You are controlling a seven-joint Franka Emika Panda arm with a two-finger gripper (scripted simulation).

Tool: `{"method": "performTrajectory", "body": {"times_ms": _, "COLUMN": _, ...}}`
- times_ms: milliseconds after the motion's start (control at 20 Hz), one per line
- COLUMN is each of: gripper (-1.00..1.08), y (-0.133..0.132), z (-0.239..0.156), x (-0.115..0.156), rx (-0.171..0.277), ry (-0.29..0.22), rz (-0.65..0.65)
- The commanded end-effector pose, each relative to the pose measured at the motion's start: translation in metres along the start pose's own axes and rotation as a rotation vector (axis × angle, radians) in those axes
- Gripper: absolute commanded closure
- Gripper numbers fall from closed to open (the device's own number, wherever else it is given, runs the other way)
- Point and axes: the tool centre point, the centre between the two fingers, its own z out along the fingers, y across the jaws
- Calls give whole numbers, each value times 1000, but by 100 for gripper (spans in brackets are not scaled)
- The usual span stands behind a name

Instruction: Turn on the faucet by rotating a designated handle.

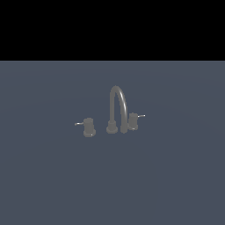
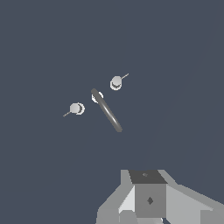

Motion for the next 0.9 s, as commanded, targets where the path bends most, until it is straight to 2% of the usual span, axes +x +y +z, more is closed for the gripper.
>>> {"method": "performTrajectory", "body": {"times_ms": 0, "gripper": 108, "y": -4, "z": 14, "x": 20, "rx": 3, "ry": -1, "rz": 59}}
{"method": "performTrajectory", "body": {"times_ms": 850, "gripper": 108, "y": -14, "z": 142, "x": 137, "rx": 21, "ry": -10, "rz": 456}}
